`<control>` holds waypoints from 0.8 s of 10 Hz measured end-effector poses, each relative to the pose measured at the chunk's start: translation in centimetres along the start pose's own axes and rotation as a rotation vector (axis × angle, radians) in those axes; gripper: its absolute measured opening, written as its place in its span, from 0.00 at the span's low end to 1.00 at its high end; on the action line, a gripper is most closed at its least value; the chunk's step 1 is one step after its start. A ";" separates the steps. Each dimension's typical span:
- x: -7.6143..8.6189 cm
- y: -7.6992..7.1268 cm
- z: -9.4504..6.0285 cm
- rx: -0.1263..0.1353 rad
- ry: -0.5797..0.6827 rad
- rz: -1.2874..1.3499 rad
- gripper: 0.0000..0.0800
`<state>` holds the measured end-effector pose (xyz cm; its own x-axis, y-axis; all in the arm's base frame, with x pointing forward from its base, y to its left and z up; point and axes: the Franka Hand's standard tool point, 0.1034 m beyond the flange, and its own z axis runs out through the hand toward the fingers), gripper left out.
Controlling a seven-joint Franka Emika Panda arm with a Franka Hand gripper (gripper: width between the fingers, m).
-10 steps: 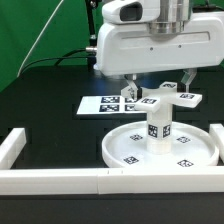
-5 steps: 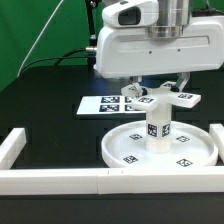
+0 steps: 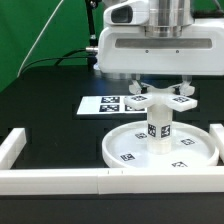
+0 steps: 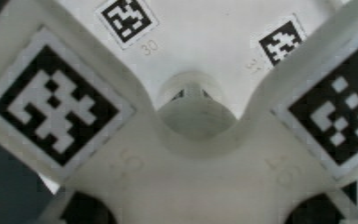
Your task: Assemble round table
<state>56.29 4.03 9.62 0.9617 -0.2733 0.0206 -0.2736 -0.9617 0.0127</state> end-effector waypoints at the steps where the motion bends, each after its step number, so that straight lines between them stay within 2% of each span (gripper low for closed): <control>1: 0.0 0.0 0.0 0.006 -0.002 0.094 0.55; 4: 0.0 -0.1 0.0 0.014 -0.009 0.409 0.55; 6: 0.0 -0.2 0.0 0.001 -0.001 0.583 0.55; 7: 0.0 -0.1 0.0 0.012 -0.005 0.718 0.55; 8: 0.0 0.0 0.0 0.034 -0.015 0.817 0.55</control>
Offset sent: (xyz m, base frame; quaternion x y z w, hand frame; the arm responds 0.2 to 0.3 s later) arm 0.0152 0.0055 -0.0084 0.0165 -0.0027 0.2171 0.9760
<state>56.30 3.98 9.60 0.4594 -0.8882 -0.0031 -0.8879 -0.4591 -0.0304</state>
